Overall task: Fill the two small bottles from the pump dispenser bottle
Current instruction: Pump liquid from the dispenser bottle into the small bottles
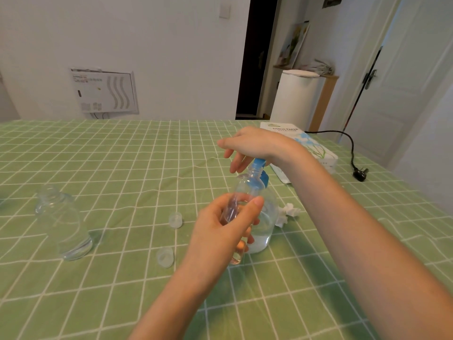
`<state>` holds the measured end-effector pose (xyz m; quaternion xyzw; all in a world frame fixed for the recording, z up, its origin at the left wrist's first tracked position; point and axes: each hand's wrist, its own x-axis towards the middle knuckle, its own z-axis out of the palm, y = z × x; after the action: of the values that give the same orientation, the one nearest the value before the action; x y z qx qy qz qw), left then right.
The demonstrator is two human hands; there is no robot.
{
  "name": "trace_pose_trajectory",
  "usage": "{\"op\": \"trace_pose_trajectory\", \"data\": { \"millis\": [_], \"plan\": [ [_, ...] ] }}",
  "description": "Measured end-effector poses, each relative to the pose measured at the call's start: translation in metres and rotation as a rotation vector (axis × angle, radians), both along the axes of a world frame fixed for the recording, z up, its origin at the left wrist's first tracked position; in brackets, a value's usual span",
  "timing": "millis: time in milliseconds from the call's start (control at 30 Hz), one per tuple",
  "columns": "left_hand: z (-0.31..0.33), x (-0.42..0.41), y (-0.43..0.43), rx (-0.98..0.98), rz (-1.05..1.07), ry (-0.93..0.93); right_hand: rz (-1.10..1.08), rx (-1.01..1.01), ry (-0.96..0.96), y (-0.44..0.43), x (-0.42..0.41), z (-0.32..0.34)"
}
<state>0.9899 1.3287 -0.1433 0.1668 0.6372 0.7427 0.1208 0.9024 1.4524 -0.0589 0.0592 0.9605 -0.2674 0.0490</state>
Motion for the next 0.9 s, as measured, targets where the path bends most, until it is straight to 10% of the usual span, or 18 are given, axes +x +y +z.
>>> {"op": "trace_pose_trajectory", "data": {
  "millis": [900],
  "plan": [
    [-0.004,-0.001,0.000,-0.012,0.004,0.011,0.027,0.054,0.023,0.001,-0.003,-0.001]
  ]
}}
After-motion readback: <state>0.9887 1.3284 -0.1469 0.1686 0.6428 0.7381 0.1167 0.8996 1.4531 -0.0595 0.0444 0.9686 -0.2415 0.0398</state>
